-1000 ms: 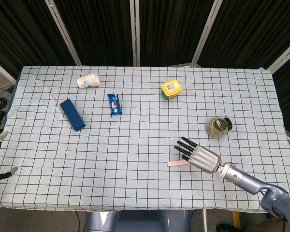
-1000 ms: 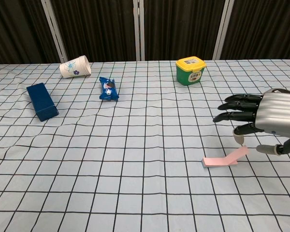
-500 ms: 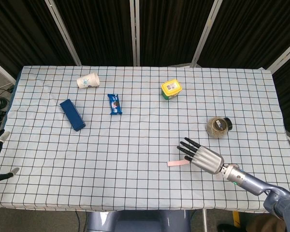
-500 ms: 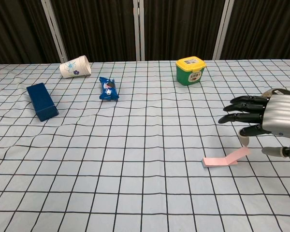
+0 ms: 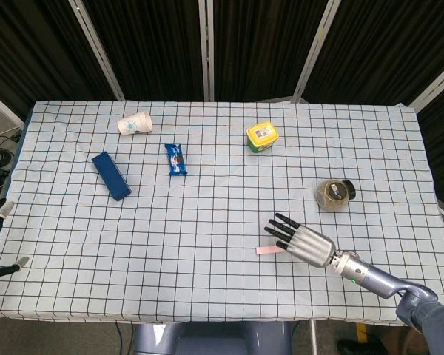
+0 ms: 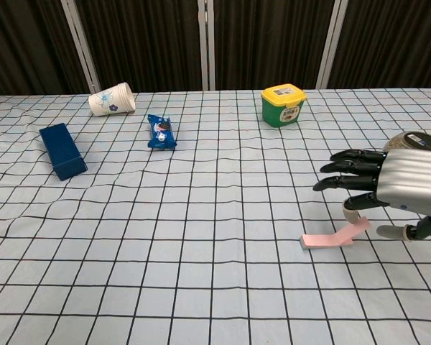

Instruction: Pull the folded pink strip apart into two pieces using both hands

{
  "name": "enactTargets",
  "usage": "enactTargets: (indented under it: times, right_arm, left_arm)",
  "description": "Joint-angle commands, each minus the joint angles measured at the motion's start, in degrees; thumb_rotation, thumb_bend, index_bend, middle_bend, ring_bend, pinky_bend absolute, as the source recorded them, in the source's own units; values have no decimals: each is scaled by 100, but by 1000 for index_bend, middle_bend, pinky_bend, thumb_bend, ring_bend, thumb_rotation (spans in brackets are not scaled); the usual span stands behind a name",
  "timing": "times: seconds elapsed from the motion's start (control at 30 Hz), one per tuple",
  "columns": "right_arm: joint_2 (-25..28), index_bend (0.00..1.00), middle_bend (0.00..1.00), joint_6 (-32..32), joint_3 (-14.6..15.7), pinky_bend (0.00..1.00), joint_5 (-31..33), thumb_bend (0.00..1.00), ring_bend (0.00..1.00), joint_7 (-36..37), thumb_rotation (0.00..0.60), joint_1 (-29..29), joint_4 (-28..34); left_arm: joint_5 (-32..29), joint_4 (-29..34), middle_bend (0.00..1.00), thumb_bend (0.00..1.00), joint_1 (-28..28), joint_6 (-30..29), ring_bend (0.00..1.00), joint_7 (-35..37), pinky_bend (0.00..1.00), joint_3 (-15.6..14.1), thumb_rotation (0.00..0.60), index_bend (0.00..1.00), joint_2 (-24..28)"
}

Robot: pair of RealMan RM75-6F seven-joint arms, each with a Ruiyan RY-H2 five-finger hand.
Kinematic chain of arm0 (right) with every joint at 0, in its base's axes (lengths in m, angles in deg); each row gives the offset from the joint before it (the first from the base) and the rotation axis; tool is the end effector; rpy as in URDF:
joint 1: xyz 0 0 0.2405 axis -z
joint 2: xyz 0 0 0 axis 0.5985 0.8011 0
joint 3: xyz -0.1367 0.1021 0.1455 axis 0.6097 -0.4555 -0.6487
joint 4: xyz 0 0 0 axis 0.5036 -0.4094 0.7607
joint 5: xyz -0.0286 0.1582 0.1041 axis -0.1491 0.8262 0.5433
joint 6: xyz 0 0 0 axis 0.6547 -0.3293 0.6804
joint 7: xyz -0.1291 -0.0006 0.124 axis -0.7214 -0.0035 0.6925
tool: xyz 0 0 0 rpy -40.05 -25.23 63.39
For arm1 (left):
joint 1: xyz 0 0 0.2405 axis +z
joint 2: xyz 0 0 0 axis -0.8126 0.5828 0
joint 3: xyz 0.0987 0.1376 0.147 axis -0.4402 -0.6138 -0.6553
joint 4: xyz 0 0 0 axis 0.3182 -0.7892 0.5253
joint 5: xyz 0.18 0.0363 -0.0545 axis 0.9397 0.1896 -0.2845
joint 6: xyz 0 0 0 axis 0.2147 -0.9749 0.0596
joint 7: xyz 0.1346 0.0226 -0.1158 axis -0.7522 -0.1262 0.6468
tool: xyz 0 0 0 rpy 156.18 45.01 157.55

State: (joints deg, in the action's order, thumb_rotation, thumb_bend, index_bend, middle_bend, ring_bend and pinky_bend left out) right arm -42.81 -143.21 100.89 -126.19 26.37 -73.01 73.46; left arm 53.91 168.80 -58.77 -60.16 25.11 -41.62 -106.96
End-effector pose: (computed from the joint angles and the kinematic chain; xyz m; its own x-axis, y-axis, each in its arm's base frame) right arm -0.2038 -0.2916 0.0022 0.7487 0.1305 0.6500 -0.2645 -0.8403 0.4733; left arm -0.2719 0.2073 0.1808 0.4082 0.0332 0.9123 0.9118 0.0337 -0.4092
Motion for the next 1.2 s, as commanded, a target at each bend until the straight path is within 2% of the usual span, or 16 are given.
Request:
enactTargets:
  times: [0.03, 0.43, 0.6, 1.2]
  right_arm:
    - [-37, 455, 113, 4, 5, 0, 43, 276, 0, 67, 600, -4, -24]
    - [-99, 487, 119, -33, 88, 0, 90, 378, 0, 170, 600, -31, -103]
    - [-150, 493, 122, -45, 102, 0, 126, 380, 0, 210, 600, -28, -113]
    - [-270, 657, 158, -85, 37, 0, 328, 415, 0, 479, 600, -38, -34]
  left_arm:
    - [10, -2, 0, 0, 2, -7, 0, -3, 0, -2, 600, 0, -1]
    - [14, 4, 0, 0, -1, -7, 0, -55, 0, -9, 600, 0, -22]
    - [18, 8, 0, 0, 2, -12, 0, -51, 0, -11, 600, 0, -20]
    - [11, -8, 0, 0, -4, 9, 0, -23, 0, -14, 600, 0, -17]
